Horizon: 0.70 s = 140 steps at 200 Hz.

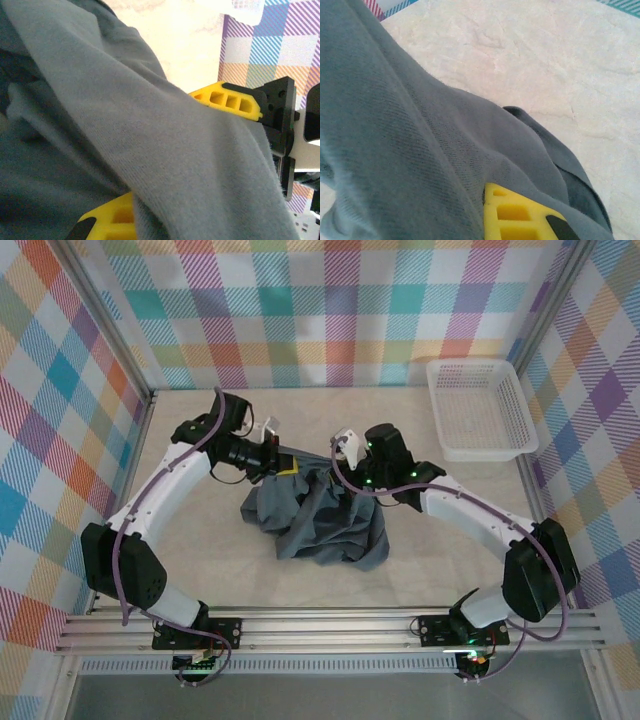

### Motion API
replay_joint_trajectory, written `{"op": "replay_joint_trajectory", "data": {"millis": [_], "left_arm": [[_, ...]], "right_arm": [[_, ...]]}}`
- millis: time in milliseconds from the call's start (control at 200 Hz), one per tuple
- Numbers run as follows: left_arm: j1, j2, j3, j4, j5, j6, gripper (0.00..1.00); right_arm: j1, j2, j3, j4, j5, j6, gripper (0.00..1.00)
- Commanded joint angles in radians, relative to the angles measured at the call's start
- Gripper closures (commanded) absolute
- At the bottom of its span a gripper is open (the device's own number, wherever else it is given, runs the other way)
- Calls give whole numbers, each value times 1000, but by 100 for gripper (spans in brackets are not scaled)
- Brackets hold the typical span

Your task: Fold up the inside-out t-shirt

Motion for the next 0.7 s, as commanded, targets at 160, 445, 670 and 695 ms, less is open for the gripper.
{"op": "replay_joint_trajectory", "data": {"millis": [160,445,670,695], "left_arm": [[74,-95,-10,30,53,-15,100],[74,-82,-18,47,22,-47,100],[74,-101,-12,51,45,-46,100],[74,-101,-6,34,42,-34,100]], "right_arm": [[-66,-39,-7,-311,61,53,49],[149,-180,32,-7,7,97,42],[187,33,70,62,414,57,34],[179,60,79,51,426,17,34]]}}
